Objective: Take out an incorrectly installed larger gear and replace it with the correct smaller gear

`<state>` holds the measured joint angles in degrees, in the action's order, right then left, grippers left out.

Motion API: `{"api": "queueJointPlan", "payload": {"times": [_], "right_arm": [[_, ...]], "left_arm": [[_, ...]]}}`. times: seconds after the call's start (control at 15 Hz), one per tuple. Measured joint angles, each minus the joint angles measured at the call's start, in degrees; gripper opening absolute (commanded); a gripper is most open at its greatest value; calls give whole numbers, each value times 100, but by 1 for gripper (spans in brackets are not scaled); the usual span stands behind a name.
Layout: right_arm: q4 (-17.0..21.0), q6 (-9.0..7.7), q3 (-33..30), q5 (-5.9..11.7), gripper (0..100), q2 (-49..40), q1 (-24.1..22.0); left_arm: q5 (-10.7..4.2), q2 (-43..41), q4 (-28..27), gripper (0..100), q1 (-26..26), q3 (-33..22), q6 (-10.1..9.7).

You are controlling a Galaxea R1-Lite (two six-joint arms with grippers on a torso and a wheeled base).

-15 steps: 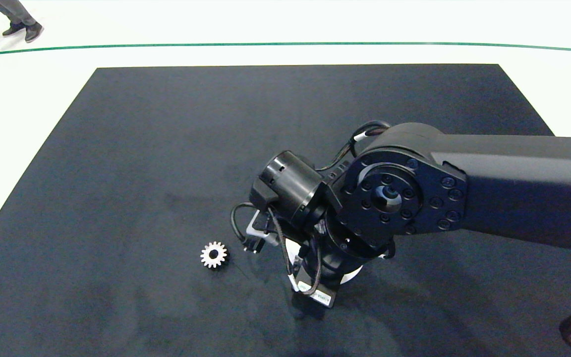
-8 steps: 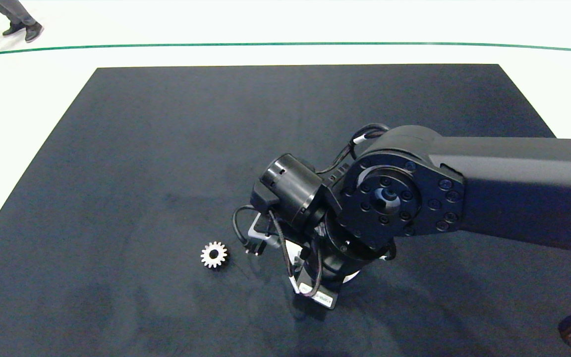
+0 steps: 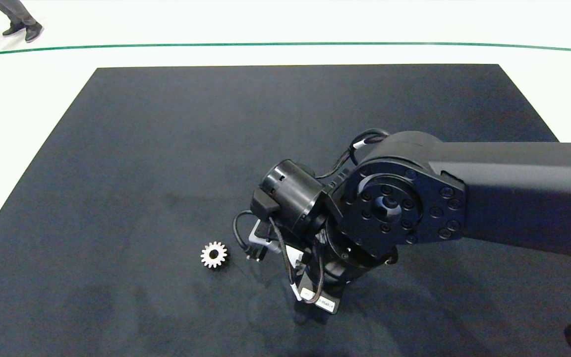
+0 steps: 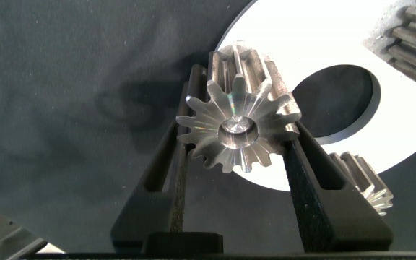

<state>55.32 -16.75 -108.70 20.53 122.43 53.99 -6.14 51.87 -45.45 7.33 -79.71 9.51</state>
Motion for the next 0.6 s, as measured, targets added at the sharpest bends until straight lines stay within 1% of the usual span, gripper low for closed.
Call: {"api": "queueJointPlan", "payload": {"times": [0.33, 0.4, 0.6], "right_arm": [[-41, 27, 51, 2, 13, -143, 6], [-85, 44, 85, 5, 11, -182, 6], [-404, 52, 336, 9, 5, -319, 6]], "left_arm": [[4, 0, 0, 100, -5, 0, 16], [2, -5, 0, 100, -5, 6, 74], [2, -9, -2, 100, 2, 48, 118]]}}
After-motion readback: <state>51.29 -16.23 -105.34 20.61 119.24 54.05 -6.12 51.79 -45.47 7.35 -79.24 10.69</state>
